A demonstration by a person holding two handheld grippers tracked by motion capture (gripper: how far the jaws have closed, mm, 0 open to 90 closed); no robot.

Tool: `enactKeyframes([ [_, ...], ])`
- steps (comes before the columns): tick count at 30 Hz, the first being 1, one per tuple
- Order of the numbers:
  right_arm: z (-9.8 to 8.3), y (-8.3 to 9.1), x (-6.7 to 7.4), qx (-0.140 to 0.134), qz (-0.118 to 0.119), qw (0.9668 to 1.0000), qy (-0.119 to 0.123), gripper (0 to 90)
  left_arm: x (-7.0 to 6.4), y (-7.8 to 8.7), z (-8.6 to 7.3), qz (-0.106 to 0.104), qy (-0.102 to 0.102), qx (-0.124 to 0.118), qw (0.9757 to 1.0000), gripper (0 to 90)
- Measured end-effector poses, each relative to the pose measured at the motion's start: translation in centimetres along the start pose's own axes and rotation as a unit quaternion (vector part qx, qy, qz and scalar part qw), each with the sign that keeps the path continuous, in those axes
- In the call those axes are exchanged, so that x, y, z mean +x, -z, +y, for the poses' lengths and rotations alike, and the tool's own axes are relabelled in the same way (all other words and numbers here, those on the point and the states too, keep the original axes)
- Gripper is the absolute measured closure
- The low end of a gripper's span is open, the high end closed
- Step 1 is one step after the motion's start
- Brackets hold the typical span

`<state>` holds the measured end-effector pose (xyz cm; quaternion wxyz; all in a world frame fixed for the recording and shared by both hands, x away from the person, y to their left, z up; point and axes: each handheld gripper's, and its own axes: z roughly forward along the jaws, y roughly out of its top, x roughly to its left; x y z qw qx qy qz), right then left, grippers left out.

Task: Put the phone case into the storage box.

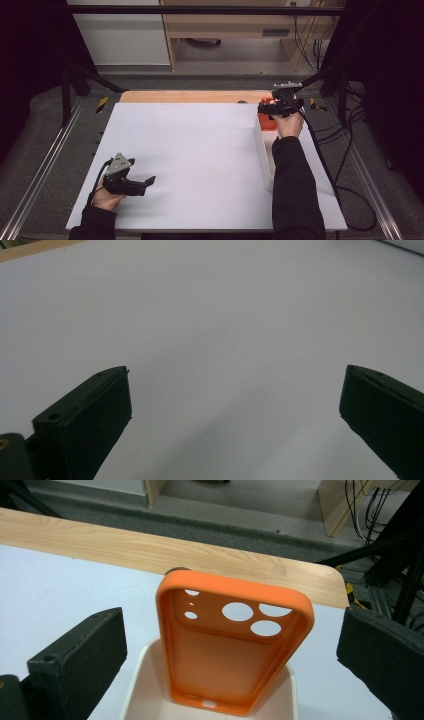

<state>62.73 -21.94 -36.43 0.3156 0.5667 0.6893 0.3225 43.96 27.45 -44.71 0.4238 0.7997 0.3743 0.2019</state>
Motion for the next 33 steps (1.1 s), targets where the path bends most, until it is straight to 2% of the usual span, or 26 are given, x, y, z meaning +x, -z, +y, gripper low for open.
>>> enactKeyframes([
  [5, 0.0, 1.4, 0.2, -0.019, 0.012, 0.9997, 0.007, 0.3, 0.0, 0.0, 0.0, 0.001, 0.004, -0.003, 1.0000, 0.0],
  [8, 0.1, 2.4, 0.2, -0.037, 0.037, 0.9986, 0.008, 0.4, 0.0, 0.0, 0.0, 0.001, 0.004, -0.002, 1.0000, 0.0],
  [13, 0.2, 4.2, 0.5, -0.075, 0.082, 0.9937, 0.013, 0.6, -0.1, -0.1, 0.0, 0.001, 0.002, 0.000, 1.0000, 0.0],
  [15, 0.1, 4.9, 0.8, -0.091, 0.090, 0.9916, 0.021, 0.7, -0.1, -0.1, 0.0, 0.001, 0.002, -0.001, 1.0000, 0.0],
  [20, -0.1, 6.1, 1.5, -0.102, 0.117, 0.9871, 0.039, 0.7, -0.1, -0.1, 0.0, 0.002, 0.002, -0.001, 1.0000, 0.0],
  [25, -0.7, 7.7, 2.3, -0.109, 0.162, 0.9786, 0.065, 0.3, -0.1, -0.1, 0.0, 0.002, 0.001, 0.000, 1.0000, 0.0],
  [27, -1.0, 8.3, 2.6, -0.114, 0.170, 0.9757, 0.078, 0.4, -0.1, -0.1, 0.0, 0.002, 0.003, -0.001, 1.0000, 0.0],
  [33, -1.9, 10.2, 3.3, -0.132, 0.196, 0.9668, 0.097, 0.3, -0.1, -0.2, 0.0, 0.003, -0.001, 0.002, 1.0000, 0.0],
])
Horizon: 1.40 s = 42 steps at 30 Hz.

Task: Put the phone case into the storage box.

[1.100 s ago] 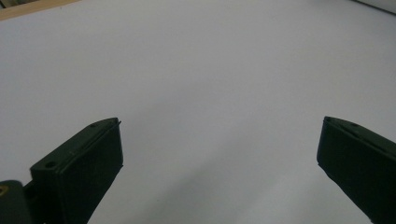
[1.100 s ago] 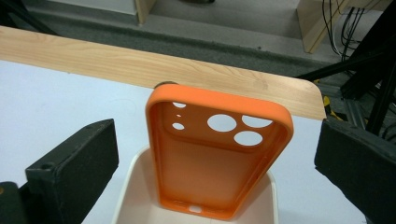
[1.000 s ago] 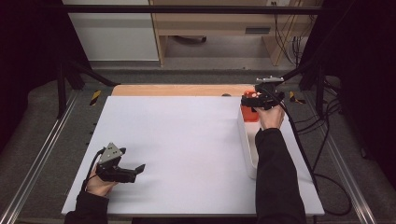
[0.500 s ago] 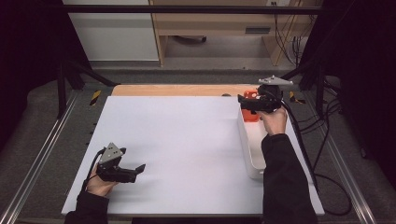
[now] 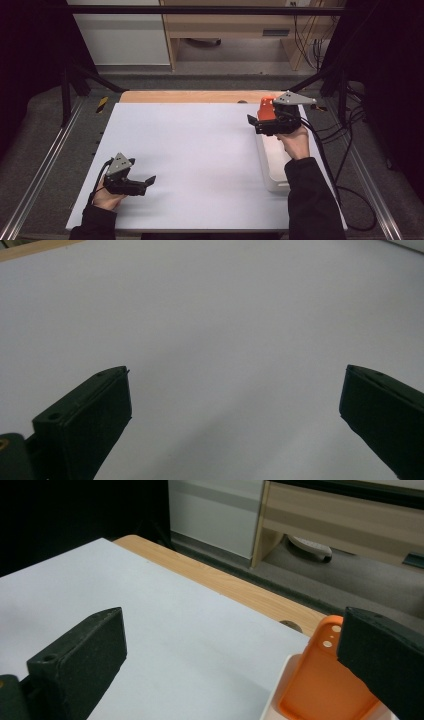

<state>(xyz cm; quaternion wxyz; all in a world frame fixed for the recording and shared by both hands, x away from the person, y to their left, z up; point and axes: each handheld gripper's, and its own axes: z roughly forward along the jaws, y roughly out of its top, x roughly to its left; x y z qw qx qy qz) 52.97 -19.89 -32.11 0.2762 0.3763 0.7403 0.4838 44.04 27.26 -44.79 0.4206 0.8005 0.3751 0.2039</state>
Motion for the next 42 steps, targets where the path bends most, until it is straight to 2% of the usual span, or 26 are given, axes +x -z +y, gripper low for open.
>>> enactKeyframes([
  [8, -1.0, 2.0, 1.7, -0.023, 0.023, 0.9994, 0.012, 0.4, 0.0, 0.0, 0.0, 0.000, -0.001, 0.000, 1.0000, 0.0],
  [12, -1.8, 3.0, 2.2, -0.036, 0.029, 0.9987, 0.019, 0.4, 0.0, 0.0, 0.0, 0.000, -0.001, 0.001, 1.0000, 0.0],
  [17, -2.8, 4.1, 2.4, -0.042, 0.033, 0.9985, 0.015, 0.4, -0.1, 0.0, 0.0, 0.000, -0.001, 0.001, 1.0000, 0.0],
  [26, -5.5, 6.1, 1.9, -0.053, 0.049, 0.9974, 0.001, 0.4, -0.1, 0.1, 0.1, -0.002, -0.001, -0.006, 1.0000, 0.0],
  [35, -9.1, 7.7, 0.5, -0.042, 0.047, 0.9980, -0.003, 0.4, -0.2, 0.2, 0.1, -0.005, -0.001, -0.010, 0.9999, 0.0],
  [37, -9.9, 8.1, 0.2, -0.039, 0.055, 0.9977, -0.005, 0.4, -0.2, 0.2, 0.2, -0.006, -0.002, -0.013, 0.9999, 0.0],
  [40, -10.9, 8.5, 0.0, -0.033, 0.057, 0.9978, 0.013, 0.4, -0.3, 0.3, 0.2, -0.007, -0.003, -0.015, 0.9999, 0.0],
  [42, -11.5, 8.8, -0.1, -0.029, 0.063, 0.9975, 0.014, 0.4, -0.2, 0.3, 0.2, -0.008, -0.002, -0.015, 0.9999, 0.0],
])
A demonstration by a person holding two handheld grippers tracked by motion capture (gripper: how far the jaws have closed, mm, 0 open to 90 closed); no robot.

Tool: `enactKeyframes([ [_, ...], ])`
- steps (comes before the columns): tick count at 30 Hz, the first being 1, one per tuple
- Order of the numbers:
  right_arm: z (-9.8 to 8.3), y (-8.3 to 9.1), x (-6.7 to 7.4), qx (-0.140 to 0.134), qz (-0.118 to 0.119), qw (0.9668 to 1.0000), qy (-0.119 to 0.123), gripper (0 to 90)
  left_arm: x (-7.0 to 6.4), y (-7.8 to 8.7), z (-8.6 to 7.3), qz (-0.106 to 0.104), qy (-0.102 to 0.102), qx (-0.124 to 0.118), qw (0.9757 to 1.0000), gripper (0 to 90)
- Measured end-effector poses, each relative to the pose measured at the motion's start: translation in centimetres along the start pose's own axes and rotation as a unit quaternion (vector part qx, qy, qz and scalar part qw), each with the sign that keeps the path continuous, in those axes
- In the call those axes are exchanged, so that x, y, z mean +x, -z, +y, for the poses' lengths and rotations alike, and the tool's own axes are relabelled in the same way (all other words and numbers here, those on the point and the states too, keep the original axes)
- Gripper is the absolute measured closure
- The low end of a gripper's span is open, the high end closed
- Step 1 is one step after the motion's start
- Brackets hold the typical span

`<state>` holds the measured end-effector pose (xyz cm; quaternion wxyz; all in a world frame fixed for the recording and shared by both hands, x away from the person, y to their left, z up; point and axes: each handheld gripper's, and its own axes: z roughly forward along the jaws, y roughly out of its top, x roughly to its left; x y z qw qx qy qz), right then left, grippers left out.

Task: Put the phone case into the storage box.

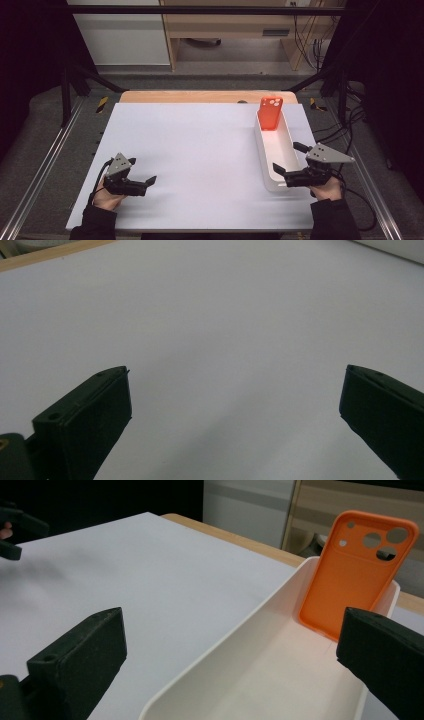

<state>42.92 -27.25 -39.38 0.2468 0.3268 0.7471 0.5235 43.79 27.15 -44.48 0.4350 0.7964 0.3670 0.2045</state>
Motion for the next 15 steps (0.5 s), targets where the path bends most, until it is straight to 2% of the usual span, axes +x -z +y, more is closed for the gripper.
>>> enactKeyframes([
  [3, -0.8, 0.4, -0.1, 0.004, -0.003, 1.0000, 0.008, 0.4, -0.1, 0.0, 0.0, -0.001, -0.002, -0.002, 1.0000, 0.0],
  [7, -1.5, 0.8, -0.2, 0.010, -0.002, 0.9999, 0.004, 0.4, -0.1, 0.1, 0.1, -0.002, -0.003, -0.005, 1.0000, 0.0],
  [9, -1.8, 1.0, -0.3, 0.008, -0.011, 0.9999, 0.009, 0.4, -0.1, 0.2, 0.1, -0.002, -0.004, -0.006, 1.0000, 0.0],
  [11, -2.0, 1.0, -0.5, 0.009, -0.007, 0.9999, 0.000, 0.3, -0.1, 0.2, 0.1, -0.002, -0.003, -0.007, 1.0000, 0.0],
  [15, -2.1, 1.1, -0.6, 0.009, -0.007, 0.9999, -0.001, 0.3, -0.2, 0.2, 0.1, -0.003, -0.004, -0.009, 1.0000, 0.0],
])
